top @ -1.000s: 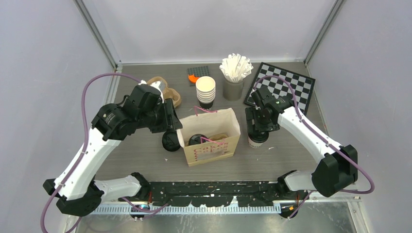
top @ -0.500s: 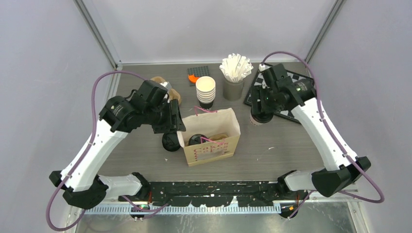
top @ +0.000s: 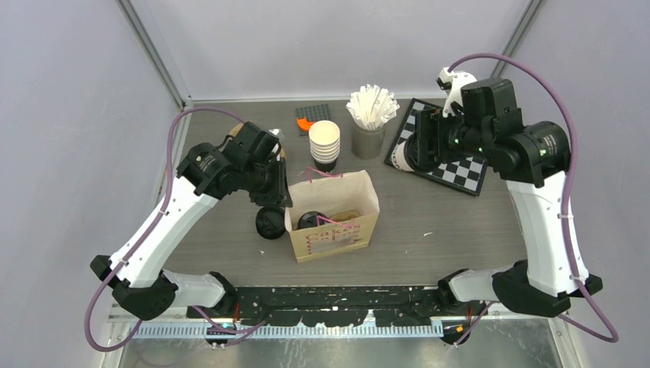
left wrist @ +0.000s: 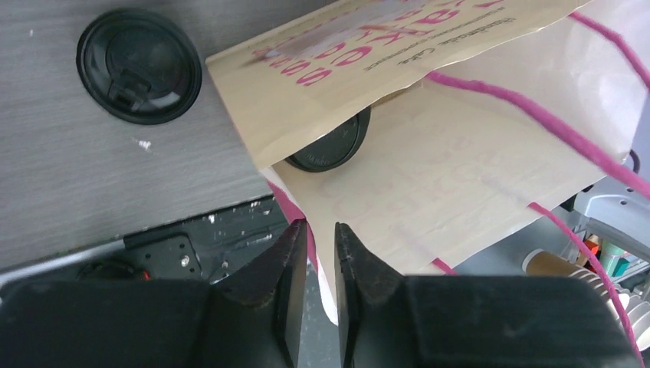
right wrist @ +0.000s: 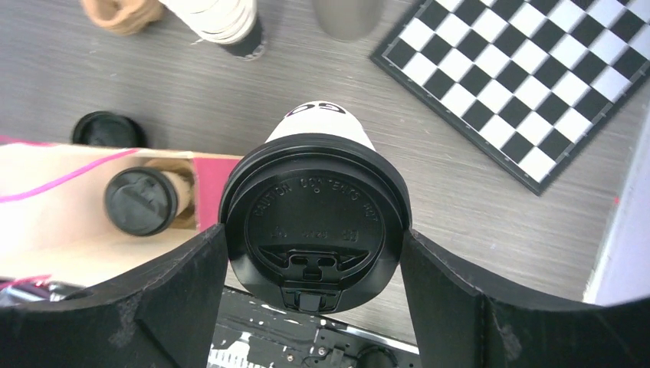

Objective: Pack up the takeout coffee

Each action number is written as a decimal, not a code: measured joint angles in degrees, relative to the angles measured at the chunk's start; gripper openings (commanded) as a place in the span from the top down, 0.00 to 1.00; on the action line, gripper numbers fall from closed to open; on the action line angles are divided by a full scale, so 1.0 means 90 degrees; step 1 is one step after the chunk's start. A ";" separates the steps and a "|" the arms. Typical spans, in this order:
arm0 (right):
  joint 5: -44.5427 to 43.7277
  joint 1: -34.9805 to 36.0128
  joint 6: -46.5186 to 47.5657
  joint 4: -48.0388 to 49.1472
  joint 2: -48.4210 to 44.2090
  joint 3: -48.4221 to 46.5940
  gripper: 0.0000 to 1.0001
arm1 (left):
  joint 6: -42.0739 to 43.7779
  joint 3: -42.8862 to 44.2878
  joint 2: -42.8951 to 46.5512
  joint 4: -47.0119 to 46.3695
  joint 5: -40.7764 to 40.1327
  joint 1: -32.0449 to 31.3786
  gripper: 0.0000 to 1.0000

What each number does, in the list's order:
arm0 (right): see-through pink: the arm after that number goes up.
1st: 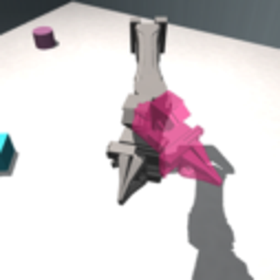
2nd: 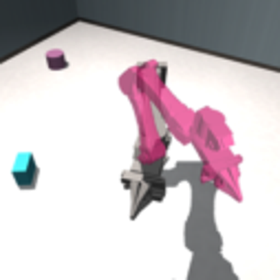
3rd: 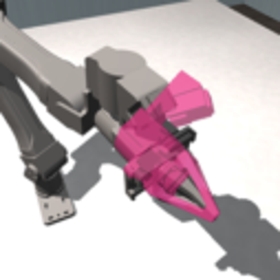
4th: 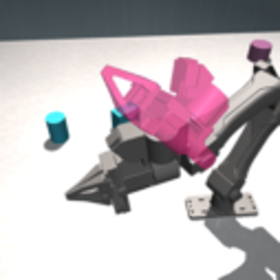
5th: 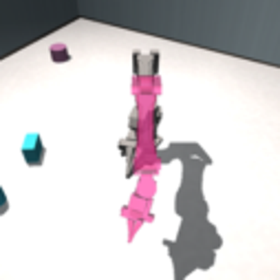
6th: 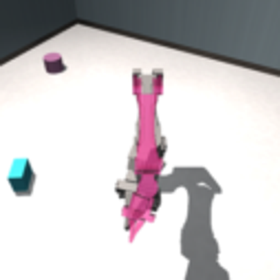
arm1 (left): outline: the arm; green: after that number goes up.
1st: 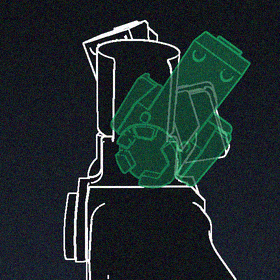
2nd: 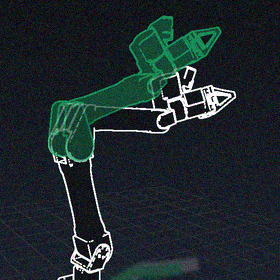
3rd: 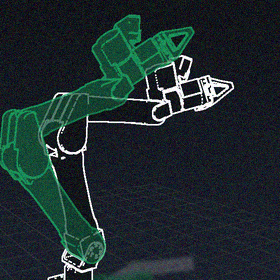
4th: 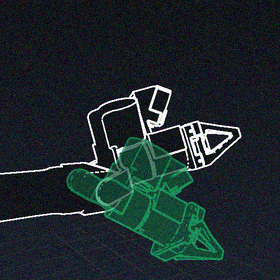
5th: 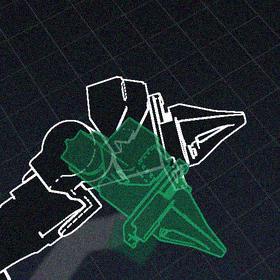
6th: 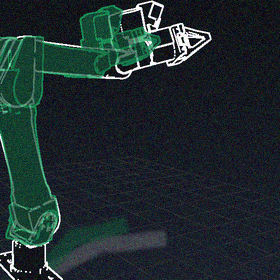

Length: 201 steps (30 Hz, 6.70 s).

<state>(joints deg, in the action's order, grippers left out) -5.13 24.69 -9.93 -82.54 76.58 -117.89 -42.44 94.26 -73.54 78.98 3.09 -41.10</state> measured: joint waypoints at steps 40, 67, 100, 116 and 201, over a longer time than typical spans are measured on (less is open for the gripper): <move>0.1824 0.1749 0.0262 0.1588 -0.1003 0.1967 0.29 | 0.0427 0.1180 -0.0420 -0.0918 0.0367 0.0304 0.60; 0.0175 0.3305 0.1350 0.1690 -0.0389 0.1989 0.29 | 0.0593 0.0872 -0.1078 -0.0012 0.0165 0.0729 0.73; -0.0877 0.3623 0.3072 0.2331 -0.0007 0.2715 0.31 | 0.1807 -0.0498 -0.0763 -0.3381 0.1532 0.0835 0.71; -0.1477 0.4469 0.3079 0.2572 -0.0546 0.3704 0.31 | 0.0933 -0.0641 0.0053 -0.2127 0.1637 0.0857 0.51; -0.2837 0.5637 0.2929 0.4143 -0.0940 0.4833 0.31 | 0.3174 -0.3249 0.1513 -0.4333 0.2421 0.0607 0.61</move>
<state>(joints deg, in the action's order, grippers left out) -30.65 75.42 16.43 -45.25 68.12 -74.39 -13.87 65.01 -59.92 39.99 24.88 -35.64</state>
